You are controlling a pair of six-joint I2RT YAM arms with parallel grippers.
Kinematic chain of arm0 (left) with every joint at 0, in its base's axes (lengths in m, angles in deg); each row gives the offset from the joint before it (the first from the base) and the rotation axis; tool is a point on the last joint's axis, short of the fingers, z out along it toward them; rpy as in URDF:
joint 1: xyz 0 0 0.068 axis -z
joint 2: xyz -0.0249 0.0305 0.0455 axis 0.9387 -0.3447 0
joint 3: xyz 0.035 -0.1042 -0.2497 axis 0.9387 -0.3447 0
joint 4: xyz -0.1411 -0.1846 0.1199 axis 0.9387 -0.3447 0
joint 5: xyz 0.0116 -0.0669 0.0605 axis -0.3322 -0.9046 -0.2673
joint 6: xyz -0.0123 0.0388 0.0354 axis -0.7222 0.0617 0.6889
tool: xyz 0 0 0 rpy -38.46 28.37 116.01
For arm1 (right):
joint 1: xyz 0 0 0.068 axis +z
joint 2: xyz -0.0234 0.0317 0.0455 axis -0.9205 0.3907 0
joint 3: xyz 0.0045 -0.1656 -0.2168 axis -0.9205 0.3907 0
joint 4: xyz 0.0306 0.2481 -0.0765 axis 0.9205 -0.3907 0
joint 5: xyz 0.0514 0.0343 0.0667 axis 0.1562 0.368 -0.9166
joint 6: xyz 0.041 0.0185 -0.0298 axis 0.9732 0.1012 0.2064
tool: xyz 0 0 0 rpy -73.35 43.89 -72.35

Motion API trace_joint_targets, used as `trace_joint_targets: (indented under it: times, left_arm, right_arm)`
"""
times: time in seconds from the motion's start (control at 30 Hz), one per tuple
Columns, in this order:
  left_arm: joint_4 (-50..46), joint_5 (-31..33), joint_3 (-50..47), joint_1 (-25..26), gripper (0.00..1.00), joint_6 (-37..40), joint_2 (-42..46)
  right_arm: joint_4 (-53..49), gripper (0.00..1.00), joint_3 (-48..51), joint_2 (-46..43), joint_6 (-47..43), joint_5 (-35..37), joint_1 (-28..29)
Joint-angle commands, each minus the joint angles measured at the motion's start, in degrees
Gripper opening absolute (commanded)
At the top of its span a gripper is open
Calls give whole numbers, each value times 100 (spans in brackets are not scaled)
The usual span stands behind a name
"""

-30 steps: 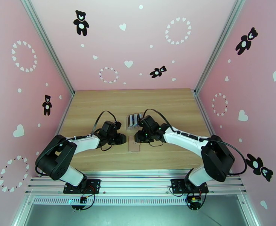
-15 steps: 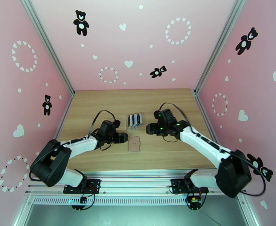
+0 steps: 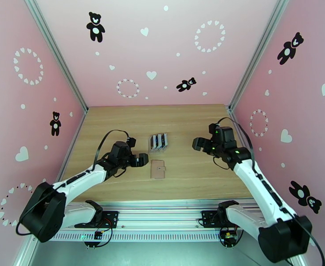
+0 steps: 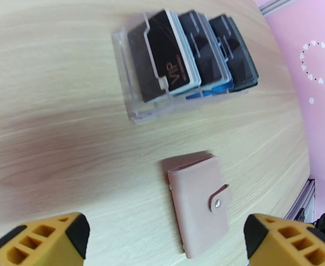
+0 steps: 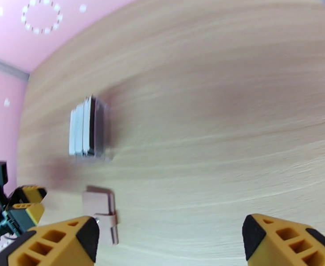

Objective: Put the credit cards into the card holder

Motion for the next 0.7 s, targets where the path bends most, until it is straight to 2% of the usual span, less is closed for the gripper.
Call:
trace_joint_targets:
  times: [0.0, 0.13, 0.27, 0.4, 0.5, 0.67]
  left_arm:
    - [-528, 460, 417, -68, 98, 60, 258]
    - [-818, 865, 846, -103, 98, 18, 383]
    - [-1203, 1625, 1334, -142, 98, -90, 408]
    - [-1035, 1932, 1542, -318, 98, -8, 678]
    - [-1062, 2198, 1767, -504, 98, 218, 742]
    - [-357, 3018, 1695, -543, 98, 1133, 735]
  right_arm:
    - [-139, 91, 81, -102, -157, 100, -265]
    - [-90, 92, 73, -19, -228, 53, -445]
    - [-33, 92, 46, 56, -246, 152, -456]
    - [336, 92, 208, -45, -368, 288, -471]
    - [812, 92, 598, -456, -407, 772, -483]
    - [1388, 93, 947, -978, -618, 1119, -482]
